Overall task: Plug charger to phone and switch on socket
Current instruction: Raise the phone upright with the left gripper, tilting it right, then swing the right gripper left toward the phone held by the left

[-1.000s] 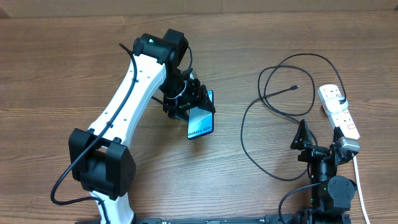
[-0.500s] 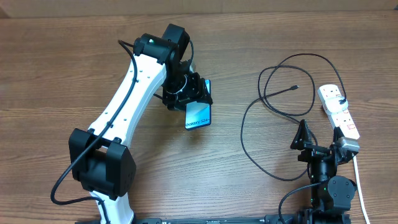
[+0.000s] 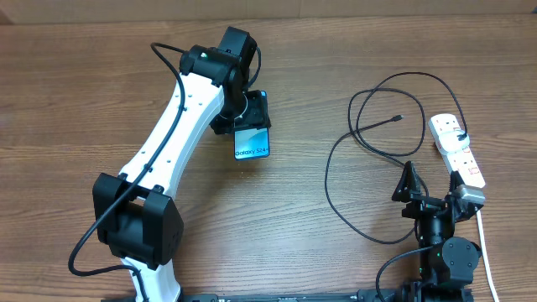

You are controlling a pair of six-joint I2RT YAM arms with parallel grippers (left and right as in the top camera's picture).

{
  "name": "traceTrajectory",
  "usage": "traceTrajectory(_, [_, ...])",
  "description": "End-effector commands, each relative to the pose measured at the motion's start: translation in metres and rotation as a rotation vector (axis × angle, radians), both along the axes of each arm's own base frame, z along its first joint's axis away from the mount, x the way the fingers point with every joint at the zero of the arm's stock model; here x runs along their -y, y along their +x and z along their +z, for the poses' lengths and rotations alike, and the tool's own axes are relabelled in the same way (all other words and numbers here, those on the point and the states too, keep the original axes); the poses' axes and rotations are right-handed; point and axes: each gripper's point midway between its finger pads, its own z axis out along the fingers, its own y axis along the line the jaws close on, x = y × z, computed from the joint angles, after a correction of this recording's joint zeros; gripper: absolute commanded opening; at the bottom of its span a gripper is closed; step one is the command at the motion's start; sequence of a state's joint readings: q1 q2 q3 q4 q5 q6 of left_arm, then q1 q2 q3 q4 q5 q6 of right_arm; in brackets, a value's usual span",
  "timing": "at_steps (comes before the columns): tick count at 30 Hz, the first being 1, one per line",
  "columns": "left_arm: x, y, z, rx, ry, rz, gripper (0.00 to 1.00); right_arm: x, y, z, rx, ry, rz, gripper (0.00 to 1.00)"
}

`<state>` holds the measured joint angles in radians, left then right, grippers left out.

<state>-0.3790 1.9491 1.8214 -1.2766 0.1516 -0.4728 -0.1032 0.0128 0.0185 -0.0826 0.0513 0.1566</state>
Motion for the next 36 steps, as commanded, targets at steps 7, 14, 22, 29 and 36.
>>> traceTrajectory(7, [-0.009,0.021,0.008,0.088,0.048,0.036,0.44,-0.002,0.000,-0.003,0.000,-0.008,0.010,1.00])
traceTrajectory(14, [-0.009,0.022,0.008,0.085,0.042,0.068,0.44,-0.002,0.000,-0.003,0.000,-0.008,0.010,1.00])
traceTrajectory(22, [0.000,0.018,0.009,0.045,-0.020,0.142,0.44,-0.010,0.001,-0.004,-0.003,0.005,0.056,1.00])
traceTrajectory(29, [0.010,0.008,0.010,-0.019,-0.085,0.172,0.44,-0.020,0.002,-0.003,0.010,0.153,0.111,1.00])
traceTrajectory(36, [0.031,-0.007,0.016,-0.102,-0.207,0.143,0.44,-0.022,0.002,-0.003,0.031,0.432,0.115,1.00])
